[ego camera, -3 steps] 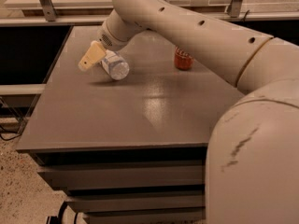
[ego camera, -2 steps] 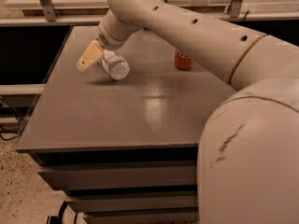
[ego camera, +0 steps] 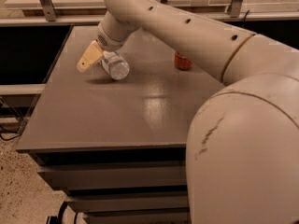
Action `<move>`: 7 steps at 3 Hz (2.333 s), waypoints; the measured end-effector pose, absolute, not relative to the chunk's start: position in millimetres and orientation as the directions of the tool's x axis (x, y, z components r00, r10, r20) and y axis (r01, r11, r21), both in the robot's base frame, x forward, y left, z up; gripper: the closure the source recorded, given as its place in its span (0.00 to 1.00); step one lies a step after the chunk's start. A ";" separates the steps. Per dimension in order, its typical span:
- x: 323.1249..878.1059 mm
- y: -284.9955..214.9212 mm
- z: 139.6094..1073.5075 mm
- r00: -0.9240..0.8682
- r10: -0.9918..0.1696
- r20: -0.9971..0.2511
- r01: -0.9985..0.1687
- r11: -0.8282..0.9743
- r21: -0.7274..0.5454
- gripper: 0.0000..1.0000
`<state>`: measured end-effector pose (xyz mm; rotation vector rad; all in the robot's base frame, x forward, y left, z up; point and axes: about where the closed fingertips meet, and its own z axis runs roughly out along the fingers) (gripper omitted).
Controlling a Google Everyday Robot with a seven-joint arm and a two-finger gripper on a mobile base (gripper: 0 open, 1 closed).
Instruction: Place blue plastic bottle upright
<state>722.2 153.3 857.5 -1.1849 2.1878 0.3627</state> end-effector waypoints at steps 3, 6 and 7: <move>729.8 157.6 848.7 -0.440 -0.694 -0.570 -0.826 0.562 -0.046 0.40; 706.2 145.0 858.9 -0.369 -0.758 -0.537 -0.885 0.464 -0.047 1.00; 679.6 126.9 870.4 -0.348 -0.742 -0.573 -0.892 0.451 -0.041 1.00</move>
Offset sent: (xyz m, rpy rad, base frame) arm 0.0100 0.0019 -0.0051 -0.0712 0.0459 -0.0154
